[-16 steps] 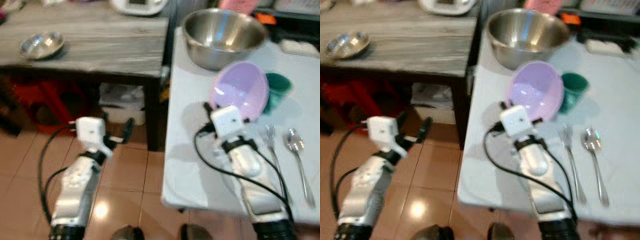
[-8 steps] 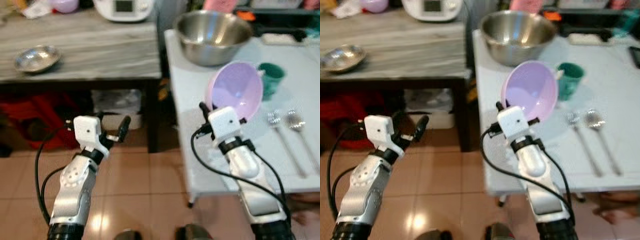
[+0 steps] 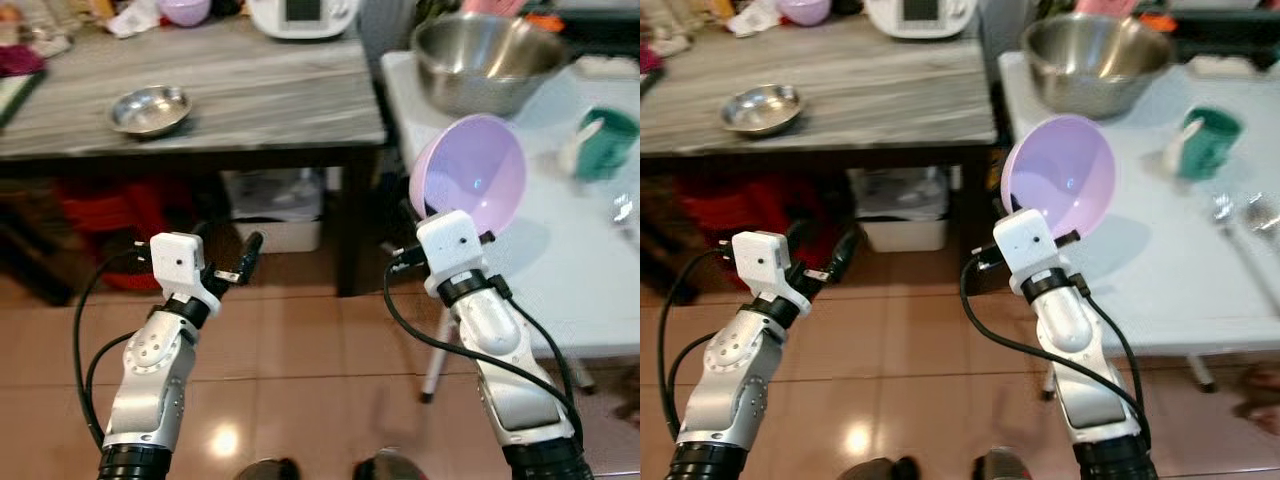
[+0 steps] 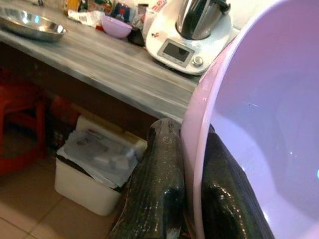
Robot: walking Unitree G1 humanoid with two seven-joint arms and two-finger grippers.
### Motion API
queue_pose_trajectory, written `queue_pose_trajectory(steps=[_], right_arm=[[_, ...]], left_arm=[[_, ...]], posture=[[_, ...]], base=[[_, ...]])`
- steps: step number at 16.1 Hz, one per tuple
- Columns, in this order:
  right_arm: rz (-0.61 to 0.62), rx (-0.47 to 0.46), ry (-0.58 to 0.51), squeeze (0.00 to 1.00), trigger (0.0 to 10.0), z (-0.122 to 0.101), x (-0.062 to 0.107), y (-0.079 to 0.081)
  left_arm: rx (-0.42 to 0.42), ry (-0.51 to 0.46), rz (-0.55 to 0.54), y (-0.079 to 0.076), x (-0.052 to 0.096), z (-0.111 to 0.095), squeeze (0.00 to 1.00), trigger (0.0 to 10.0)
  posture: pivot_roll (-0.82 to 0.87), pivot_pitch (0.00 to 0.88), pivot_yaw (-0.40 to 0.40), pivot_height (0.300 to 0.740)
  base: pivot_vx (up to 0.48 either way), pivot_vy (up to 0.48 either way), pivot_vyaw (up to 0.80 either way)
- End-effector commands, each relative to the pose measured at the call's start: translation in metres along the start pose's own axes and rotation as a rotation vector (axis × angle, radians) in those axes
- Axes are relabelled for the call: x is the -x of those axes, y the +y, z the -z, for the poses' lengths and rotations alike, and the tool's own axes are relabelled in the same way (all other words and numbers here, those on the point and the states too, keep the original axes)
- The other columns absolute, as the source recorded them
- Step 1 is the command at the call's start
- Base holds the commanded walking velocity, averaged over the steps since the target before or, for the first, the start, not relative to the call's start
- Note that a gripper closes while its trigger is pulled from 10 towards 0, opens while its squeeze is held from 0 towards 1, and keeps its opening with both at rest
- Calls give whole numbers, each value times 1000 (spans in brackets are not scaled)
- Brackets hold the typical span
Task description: Setting the table
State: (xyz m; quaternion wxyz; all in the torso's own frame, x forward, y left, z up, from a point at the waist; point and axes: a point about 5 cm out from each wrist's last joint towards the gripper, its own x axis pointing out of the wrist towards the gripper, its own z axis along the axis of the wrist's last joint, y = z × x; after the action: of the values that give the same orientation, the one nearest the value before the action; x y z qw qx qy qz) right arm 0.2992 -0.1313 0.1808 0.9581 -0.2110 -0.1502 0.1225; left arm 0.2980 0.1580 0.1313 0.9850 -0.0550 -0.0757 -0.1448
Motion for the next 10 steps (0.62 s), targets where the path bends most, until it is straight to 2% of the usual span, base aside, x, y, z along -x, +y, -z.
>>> queue_pose_trajectory(steps=[1, 10], right_arm=[[19, 4, -12, 0, 10000, -2, 2, -3], [8, 5, -31, 0, 10000, -5, -2, 0]], left_arm=[[-17, 14, 10, -2, 0, 2, 0, 10000], [-23, 12, 11, -5, -3, 4, 0, 10000]], posture=[[-148, 173, 40, 740], [-144, 159, 36, 740]], base=[[0, 424, 0], [0, 435, 0]])
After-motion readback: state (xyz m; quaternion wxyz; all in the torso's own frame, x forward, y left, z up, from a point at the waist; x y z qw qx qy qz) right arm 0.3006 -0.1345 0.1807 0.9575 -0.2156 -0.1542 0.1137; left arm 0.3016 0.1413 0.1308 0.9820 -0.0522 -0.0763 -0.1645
